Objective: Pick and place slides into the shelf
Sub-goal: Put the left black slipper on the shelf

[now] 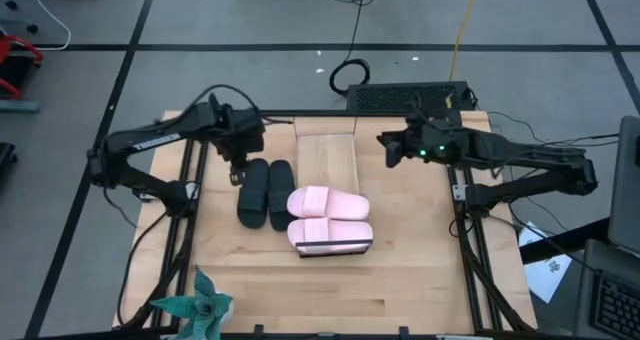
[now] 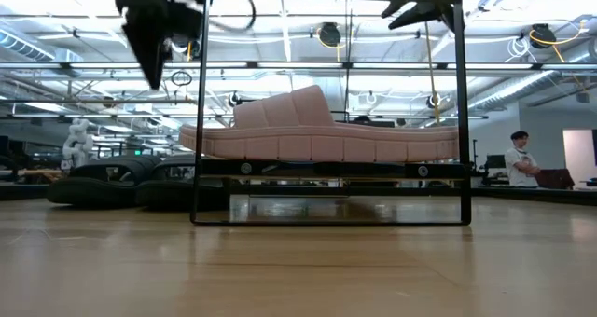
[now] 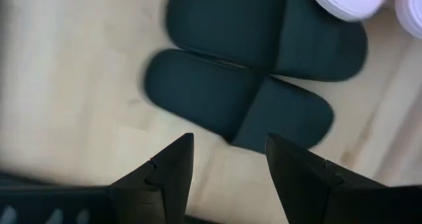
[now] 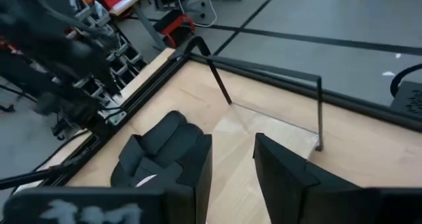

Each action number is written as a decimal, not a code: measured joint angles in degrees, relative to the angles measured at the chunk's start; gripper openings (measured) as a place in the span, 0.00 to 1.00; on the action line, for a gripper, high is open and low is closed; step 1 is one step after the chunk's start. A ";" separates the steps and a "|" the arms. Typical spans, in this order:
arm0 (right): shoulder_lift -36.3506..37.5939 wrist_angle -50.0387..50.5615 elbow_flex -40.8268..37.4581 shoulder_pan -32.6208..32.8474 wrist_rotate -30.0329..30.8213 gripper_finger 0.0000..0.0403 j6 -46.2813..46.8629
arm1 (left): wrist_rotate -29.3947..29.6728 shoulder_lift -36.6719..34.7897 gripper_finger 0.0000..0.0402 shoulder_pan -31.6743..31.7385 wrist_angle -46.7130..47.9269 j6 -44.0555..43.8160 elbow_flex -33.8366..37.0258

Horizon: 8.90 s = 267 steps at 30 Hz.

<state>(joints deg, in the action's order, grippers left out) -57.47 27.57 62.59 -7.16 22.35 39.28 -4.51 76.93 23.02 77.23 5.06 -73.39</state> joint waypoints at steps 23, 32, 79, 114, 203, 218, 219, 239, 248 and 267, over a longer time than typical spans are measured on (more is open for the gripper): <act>2.42 1.82 0.00 -0.02 0.17 0.25 1.61 | -19.47 7.25 0.48 6.63 -12.55 14.97 16.77; 0.59 1.26 0.02 -0.02 0.13 0.25 2.02 | -19.97 7.21 0.48 6.63 -13.04 17.77 17.30; -0.42 0.40 0.02 -0.02 0.07 0.25 2.04 | -9.33 7.29 0.01 5.82 -14.14 11.34 24.10; -0.41 -1.42 0.02 -0.02 -0.11 0.25 0.42 | 2.02 7.32 0.00 7.94 9.66 9.84 -18.56; -9.56 -41.46 0.01 -12.32 -33.55 0.28 -1.68 | -12.24 8.51 0.00 -3.28 -52.22 -27.45 -19.17; -11.49 -42.77 0.03 -15.26 -37.68 0.47 0.29 | -11.27 8.93 0.00 -4.21 -52.69 -26.81 -19.16; -11.44 -42.56 0.04 -15.31 -37.68 0.47 0.28 | -11.37 8.95 0.00 -4.21 -52.66 -26.82 -19.17; -11.52 -38.22 0.04 -15.34 -33.96 0.40 -4.49 | -13.00 8.96 0.00 -4.41 -51.63 -28.11 -19.17; -13.26 -39.73 0.04 -15.34 -32.91 0.40 -3.79 | -12.52 9.14 0.00 -5.65 -51.24 -28.57 -19.17; -16.32 -46.96 0.02 -15.28 -34.27 0.40 0.59 | -11.89 9.20 0.00 -5.81 -50.02 -27.87 -19.30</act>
<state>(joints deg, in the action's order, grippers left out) -73.79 -19.39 62.61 -22.44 -11.92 39.87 -16.40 86.13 17.21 27.22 -22.81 -92.68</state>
